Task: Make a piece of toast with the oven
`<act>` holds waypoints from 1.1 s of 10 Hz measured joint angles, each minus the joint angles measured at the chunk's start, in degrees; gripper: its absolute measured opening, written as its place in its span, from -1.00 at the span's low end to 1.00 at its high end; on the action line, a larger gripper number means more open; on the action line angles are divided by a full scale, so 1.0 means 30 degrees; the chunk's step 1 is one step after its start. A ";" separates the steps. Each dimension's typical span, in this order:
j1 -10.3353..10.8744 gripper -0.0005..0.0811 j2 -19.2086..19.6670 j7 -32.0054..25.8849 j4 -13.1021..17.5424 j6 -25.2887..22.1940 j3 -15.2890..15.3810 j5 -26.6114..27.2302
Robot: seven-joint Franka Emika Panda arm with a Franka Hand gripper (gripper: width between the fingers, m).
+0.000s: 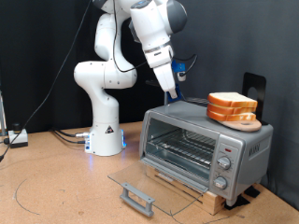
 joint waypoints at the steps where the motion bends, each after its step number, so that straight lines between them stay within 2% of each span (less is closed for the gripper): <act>1: 0.0002 -0.02 0.0004 0.0064 0.0000 0.0000 0.0239 0.0066; 11: 0.0009 -0.02 0.0004 0.1127 0.0044 0.1392 0.2777 0.2126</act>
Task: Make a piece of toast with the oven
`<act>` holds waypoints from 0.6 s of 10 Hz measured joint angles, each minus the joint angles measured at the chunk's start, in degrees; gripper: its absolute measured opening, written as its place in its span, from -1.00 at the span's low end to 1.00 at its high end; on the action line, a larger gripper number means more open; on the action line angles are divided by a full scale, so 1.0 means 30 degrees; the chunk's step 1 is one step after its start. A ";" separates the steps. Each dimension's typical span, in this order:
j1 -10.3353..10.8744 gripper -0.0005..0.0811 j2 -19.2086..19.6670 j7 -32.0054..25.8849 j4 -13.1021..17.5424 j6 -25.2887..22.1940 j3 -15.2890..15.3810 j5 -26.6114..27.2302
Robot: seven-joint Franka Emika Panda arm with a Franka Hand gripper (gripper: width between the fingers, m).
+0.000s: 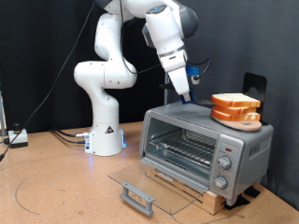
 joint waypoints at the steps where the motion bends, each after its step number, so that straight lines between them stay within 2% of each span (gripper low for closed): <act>1: 0.0004 -0.02 0.0000 0.0004 0.0026 0.0063 0.0151 0.0265; 6: 0.0165 -0.02 0.0000 -0.0009 0.0273 0.0067 0.0500 0.1287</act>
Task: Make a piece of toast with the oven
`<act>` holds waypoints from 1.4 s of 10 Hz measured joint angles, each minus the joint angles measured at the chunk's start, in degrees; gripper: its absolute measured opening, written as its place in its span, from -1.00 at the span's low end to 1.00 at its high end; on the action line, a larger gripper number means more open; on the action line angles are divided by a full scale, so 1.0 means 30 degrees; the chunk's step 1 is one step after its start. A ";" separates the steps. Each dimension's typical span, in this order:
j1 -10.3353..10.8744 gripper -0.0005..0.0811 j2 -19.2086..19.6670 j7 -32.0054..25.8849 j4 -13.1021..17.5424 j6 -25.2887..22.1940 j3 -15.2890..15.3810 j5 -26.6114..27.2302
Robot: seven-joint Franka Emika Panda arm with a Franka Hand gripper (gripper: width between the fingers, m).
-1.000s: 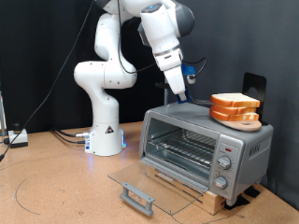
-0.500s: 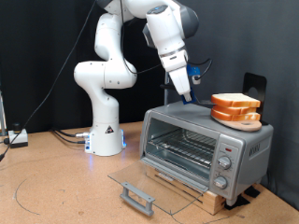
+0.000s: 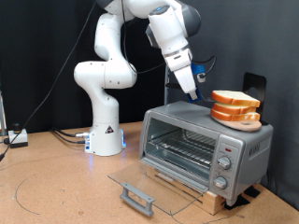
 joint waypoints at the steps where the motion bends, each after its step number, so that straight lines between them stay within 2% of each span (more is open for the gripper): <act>1: -0.0010 -0.02 0.0000 0.0104 0.0014 0.0005 0.0132 0.0000; 4: -0.0041 -0.02 0.0108 0.0768 0.0030 0.0807 0.0929 0.0094; 8: -0.0037 -0.02 0.0520 0.1242 0.0258 0.2295 0.1803 0.1870; 11: -0.0017 -0.02 0.0586 0.0897 0.0230 0.2059 0.1361 0.2230; 14: -0.0081 -0.02 0.0360 0.0013 0.0034 0.0059 -0.0469 0.1596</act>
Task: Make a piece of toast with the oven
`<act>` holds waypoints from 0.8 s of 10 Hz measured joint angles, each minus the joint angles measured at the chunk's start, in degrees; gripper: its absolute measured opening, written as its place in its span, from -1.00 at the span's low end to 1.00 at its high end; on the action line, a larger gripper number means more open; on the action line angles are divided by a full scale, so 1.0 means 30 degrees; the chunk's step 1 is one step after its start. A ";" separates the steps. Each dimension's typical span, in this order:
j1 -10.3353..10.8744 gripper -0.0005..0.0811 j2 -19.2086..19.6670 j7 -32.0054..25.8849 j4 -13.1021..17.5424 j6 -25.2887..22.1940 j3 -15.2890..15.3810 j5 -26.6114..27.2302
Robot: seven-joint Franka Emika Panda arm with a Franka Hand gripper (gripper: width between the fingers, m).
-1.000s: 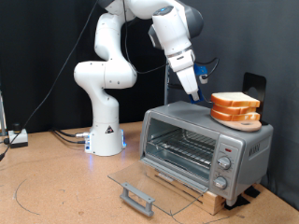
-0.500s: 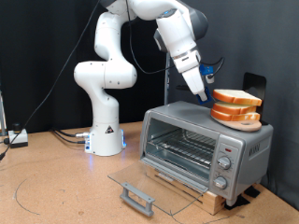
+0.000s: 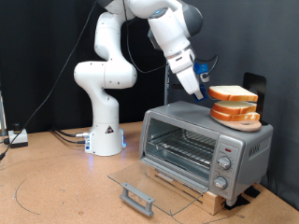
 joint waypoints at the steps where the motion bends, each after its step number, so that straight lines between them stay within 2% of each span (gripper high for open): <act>1: -0.0157 -0.02 -0.0205 -0.0218 -0.0138 -0.0454 -0.0627 -0.0659; 5: -0.0867 -0.02 -0.0663 -0.1574 -0.0437 -0.1183 -0.2812 -0.1950; 7: -0.0939 -0.02 -0.0566 -0.1926 -0.0416 -0.1182 -0.2863 -0.2185; 8: -0.1128 -0.02 -0.0348 -0.2904 -0.0342 -0.1190 -0.3317 -0.2471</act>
